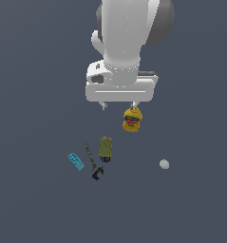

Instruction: Pick up a designated object from a clutter of objects.

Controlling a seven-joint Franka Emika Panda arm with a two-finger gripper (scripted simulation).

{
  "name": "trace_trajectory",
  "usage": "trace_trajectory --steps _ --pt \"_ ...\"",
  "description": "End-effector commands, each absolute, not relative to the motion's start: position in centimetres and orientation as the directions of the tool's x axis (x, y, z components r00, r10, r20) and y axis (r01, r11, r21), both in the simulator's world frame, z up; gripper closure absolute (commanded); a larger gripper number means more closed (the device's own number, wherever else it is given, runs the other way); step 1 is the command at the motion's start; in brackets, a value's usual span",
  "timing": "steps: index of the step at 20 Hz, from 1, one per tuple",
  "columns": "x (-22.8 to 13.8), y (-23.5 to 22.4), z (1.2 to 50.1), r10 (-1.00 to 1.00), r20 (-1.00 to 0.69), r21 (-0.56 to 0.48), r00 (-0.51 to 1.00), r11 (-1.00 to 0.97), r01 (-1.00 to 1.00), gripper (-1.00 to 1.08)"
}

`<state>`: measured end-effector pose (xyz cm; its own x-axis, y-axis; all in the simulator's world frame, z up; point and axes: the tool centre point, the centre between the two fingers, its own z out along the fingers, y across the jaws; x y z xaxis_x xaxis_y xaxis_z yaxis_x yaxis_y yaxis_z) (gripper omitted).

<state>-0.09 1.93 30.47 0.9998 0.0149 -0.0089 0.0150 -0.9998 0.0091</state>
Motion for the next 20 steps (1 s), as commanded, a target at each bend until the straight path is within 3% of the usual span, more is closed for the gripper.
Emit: trace_trajectory --steps 1,20 --pt "-0.09 1.92 30.47 0.015 -0.009 0.009 1.000 -1.000 0.015 -0.92" --pt "0.89 1.65 29.83 0.036 -0.015 -0.015 0.999 -0.999 0.036 -0.92"
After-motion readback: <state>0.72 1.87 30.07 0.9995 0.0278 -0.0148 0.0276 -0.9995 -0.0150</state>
